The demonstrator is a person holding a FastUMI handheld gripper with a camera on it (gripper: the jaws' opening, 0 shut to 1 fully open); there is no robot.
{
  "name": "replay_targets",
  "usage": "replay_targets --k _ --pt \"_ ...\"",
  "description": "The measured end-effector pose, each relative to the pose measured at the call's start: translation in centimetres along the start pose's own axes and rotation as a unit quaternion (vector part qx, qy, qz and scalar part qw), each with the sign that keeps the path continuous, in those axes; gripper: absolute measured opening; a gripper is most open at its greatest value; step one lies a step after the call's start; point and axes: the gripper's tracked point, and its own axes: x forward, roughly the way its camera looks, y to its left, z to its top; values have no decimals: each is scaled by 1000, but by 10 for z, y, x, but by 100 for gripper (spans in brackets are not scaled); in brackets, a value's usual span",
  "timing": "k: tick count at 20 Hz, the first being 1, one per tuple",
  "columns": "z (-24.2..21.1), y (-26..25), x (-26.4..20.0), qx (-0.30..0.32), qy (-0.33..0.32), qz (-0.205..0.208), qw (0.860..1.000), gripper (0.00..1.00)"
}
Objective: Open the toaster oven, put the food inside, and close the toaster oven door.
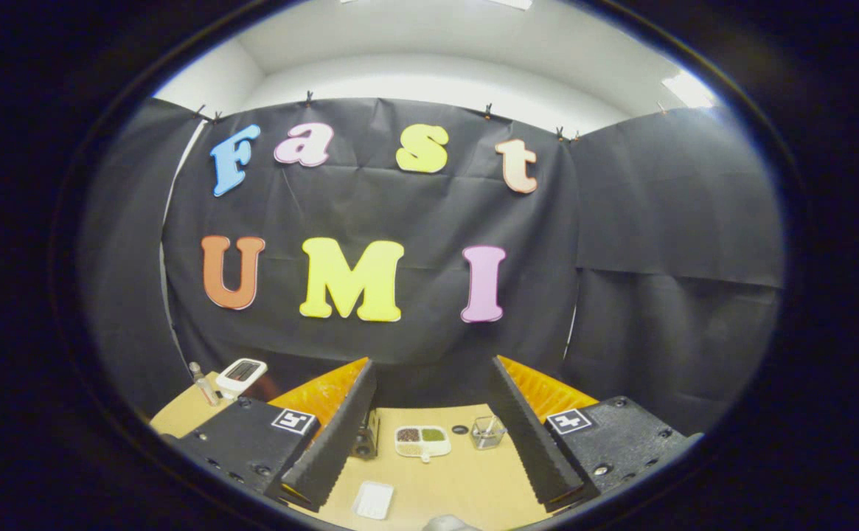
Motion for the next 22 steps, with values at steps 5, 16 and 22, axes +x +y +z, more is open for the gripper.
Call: replay_targets --k 5,16,22 --pt "3 -9 -13 26 -9 26 999 99" --pt "-19 -25 -7 60 19 37 997 99" --pt "-21 -26 -8 59 22 31 998 99"
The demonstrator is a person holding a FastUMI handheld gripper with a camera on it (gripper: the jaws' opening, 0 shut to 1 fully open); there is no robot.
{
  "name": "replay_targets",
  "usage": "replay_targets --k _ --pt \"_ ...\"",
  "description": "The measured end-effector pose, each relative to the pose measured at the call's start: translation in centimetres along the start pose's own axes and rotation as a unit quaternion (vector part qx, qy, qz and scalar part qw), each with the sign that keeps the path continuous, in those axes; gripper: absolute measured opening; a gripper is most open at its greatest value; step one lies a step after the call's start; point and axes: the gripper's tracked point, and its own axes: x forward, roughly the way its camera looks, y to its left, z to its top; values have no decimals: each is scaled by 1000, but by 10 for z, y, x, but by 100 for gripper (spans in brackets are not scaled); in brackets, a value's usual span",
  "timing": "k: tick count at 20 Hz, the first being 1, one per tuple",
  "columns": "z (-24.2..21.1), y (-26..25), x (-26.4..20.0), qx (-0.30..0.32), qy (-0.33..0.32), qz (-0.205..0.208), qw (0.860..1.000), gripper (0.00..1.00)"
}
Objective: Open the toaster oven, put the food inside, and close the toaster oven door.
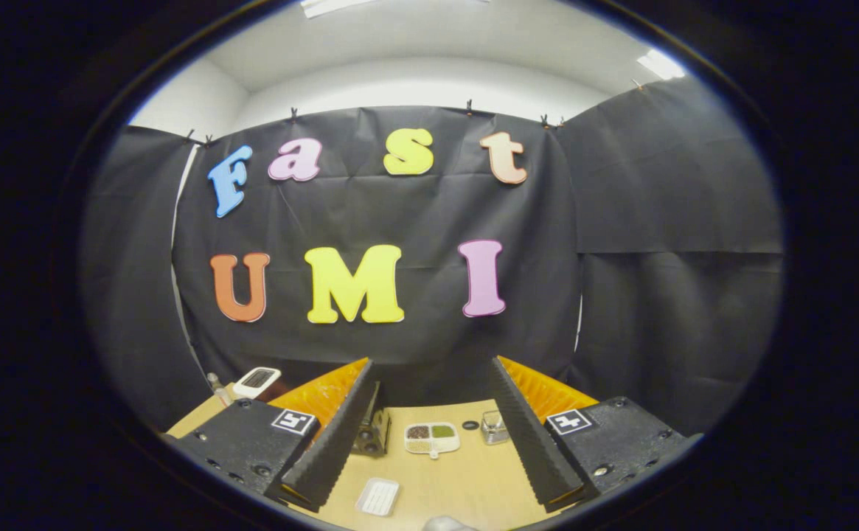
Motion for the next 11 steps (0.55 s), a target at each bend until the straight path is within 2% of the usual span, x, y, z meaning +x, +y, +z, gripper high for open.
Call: replay_targets --k 11 --pt "0 0 -7 -2 1 -7 1000 99"
